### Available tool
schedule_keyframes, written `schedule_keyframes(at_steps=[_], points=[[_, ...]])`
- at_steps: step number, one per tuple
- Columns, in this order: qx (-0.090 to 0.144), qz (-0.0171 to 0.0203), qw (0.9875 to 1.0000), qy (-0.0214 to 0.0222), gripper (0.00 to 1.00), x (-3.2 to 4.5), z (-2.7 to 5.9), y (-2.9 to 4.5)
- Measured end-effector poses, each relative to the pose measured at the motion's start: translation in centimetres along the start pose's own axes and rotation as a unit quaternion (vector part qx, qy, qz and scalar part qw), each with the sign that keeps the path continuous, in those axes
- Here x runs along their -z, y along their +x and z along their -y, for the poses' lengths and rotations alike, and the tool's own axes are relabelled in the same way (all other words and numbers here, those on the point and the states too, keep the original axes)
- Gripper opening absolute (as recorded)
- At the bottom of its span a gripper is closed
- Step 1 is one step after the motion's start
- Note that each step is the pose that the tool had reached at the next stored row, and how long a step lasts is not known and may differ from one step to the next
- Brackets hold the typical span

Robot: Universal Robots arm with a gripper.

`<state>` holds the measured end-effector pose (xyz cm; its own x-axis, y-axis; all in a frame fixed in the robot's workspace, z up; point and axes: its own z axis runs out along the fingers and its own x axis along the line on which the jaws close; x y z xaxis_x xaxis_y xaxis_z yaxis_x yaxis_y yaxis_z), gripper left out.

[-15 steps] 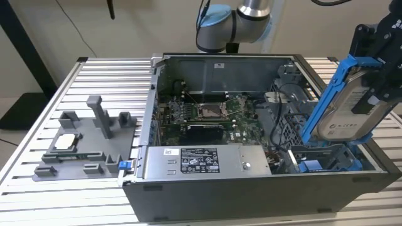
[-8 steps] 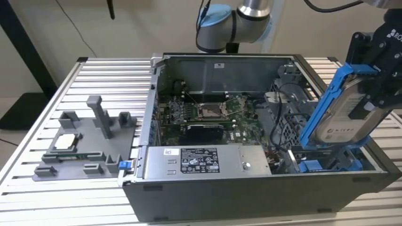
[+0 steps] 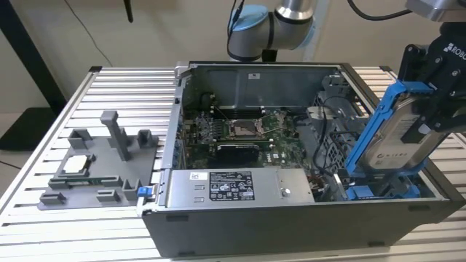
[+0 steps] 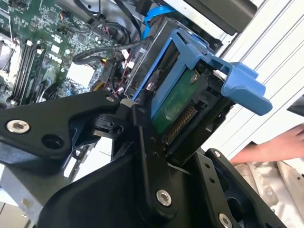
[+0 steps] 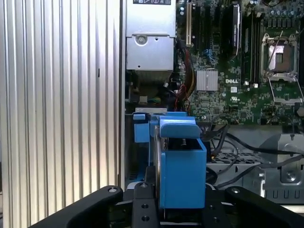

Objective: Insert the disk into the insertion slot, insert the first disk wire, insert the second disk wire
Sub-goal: 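Insert the disk into the insertion slot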

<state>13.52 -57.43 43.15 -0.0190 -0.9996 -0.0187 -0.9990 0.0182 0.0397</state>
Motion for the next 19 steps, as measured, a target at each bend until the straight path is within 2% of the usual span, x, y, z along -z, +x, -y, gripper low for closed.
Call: schedule_keyframes(at_steps=[19], points=[[0.0, 0.0001, 1.0, 0.0, 0.0, -2.64, 0.12, 0.06]])
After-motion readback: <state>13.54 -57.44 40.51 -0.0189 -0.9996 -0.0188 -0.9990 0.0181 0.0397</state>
